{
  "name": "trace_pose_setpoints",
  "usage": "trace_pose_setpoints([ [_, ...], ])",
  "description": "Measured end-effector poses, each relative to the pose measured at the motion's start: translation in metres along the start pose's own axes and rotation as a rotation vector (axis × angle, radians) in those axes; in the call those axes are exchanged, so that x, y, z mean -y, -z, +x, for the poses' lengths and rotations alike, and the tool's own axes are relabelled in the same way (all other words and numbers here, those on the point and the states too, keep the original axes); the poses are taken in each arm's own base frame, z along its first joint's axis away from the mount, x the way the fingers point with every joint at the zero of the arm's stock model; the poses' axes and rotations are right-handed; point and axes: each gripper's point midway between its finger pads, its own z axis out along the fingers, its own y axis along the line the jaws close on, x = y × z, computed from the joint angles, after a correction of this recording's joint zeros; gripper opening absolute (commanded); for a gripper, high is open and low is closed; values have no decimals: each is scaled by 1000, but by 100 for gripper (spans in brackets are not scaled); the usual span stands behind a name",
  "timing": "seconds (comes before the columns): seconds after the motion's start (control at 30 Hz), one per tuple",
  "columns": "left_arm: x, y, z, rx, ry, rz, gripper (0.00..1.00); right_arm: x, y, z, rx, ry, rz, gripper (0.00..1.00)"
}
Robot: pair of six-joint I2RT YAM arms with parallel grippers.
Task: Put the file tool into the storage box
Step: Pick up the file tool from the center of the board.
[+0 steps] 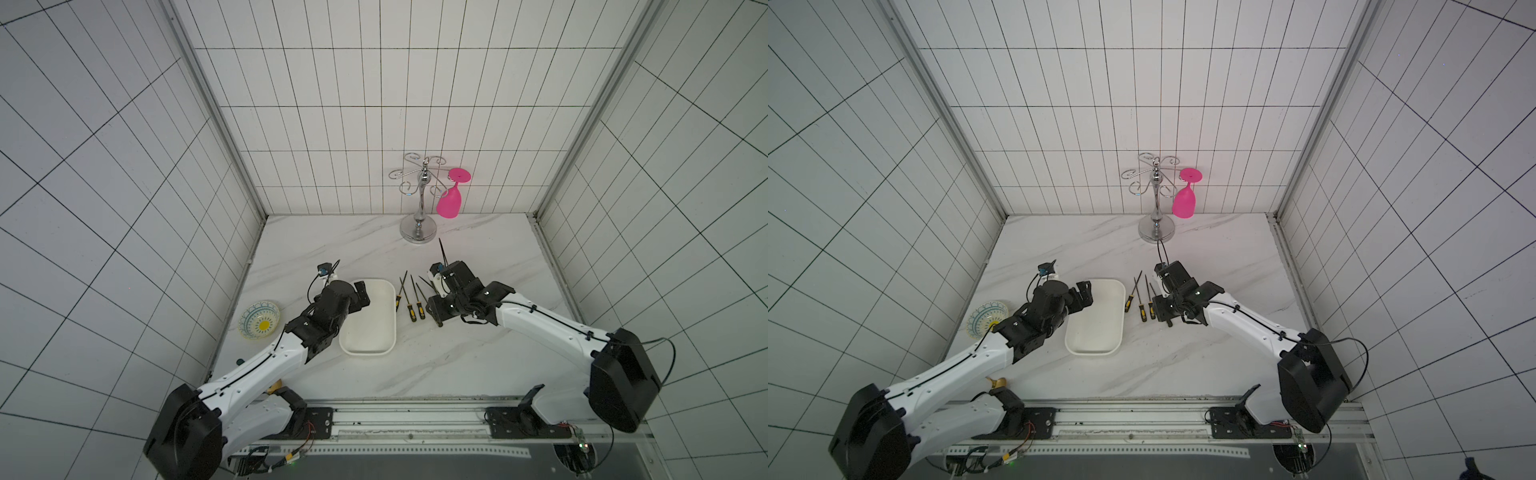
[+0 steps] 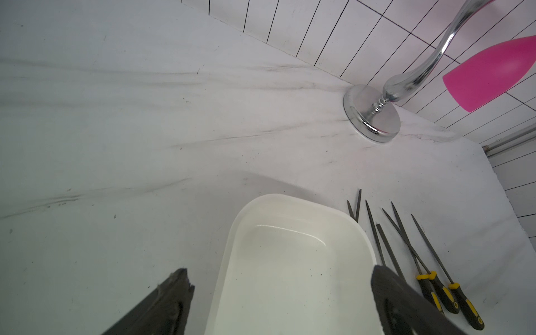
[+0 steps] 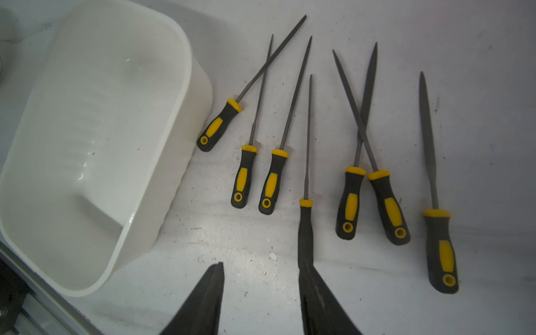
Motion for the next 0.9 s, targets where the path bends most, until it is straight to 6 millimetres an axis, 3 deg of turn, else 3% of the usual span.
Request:
trace_pose_setpoints([
  [0.17,-18,-4,12,-28,-7,-84,99,6,-18,13,-65,45,36,47],
  [0.43,-21,-3,19,-57,-13,-109,97,25,-62,44,-236,88,115,39],
  [0.7,-19,1,12,-41,-7,-109,98,28,-63,42,-228,104,125,38],
  [0.9,-3,-3,4,-52,-2,-80,99,27,-65,40,-218,107,124,34],
])
